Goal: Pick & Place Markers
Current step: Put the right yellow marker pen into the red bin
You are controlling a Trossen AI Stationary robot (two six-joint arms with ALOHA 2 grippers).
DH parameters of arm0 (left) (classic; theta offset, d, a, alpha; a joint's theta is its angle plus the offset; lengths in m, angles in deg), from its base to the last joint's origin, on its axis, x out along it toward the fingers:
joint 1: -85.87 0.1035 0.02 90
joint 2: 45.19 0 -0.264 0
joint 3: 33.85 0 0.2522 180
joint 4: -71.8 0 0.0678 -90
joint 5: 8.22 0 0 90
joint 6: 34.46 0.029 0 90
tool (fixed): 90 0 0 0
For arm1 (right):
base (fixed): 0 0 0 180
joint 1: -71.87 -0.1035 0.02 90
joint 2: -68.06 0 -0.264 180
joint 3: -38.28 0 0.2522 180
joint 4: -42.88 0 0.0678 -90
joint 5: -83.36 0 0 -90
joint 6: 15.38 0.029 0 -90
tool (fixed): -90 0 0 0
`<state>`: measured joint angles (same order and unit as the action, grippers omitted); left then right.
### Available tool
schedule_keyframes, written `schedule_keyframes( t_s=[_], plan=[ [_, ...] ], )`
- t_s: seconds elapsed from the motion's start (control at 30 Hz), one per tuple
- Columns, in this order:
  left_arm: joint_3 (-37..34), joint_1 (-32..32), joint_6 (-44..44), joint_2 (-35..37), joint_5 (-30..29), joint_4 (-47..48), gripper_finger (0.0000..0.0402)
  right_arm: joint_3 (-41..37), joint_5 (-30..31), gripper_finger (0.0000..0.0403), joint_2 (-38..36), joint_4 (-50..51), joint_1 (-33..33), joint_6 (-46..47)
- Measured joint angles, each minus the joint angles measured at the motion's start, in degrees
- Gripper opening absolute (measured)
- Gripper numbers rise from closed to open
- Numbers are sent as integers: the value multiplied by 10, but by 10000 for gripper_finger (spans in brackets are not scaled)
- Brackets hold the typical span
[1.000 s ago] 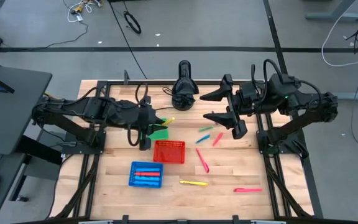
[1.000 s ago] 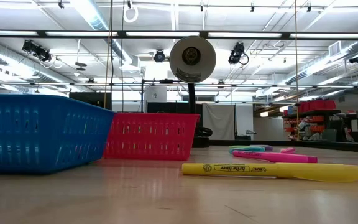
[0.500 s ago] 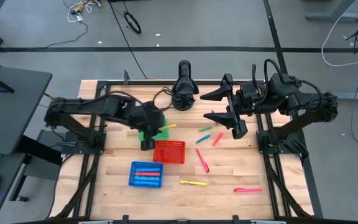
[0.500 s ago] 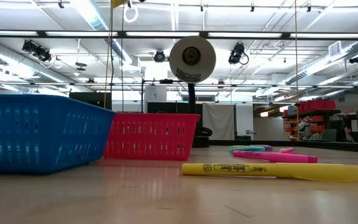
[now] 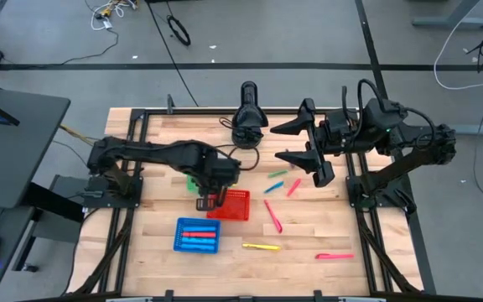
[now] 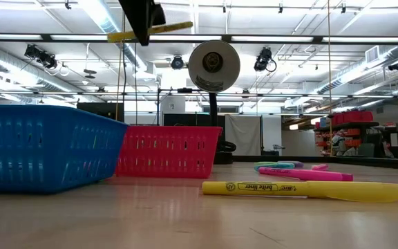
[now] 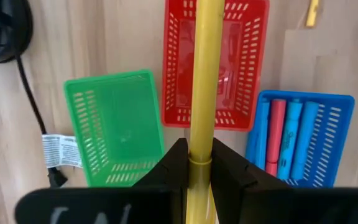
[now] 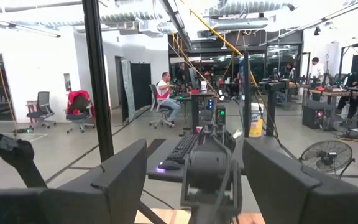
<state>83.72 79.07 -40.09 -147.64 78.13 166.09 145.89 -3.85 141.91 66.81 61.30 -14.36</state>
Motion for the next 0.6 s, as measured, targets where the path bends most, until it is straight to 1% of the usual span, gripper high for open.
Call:
schedule_keyframes(
  t_s=[0.17, 0.3, 0.47, 0.6],
  plan=[
    [0, 0, 0, -32, -2, -17, 46, 0, 0, 265, 0, 0, 0, 0],
    [-4, -2, 3, -62, -10, -49, 46, 0, 0, 265, 0, 1, 0, 0],
    [-43, -3, 6, -87, -11, -85, 46, 0, 0, 265, 0, 1, 0, -1],
    [-87, -3, 8, -90, -6, -131, 46, 0, 0, 265, 0, 1, 0, -5]
  ],
)
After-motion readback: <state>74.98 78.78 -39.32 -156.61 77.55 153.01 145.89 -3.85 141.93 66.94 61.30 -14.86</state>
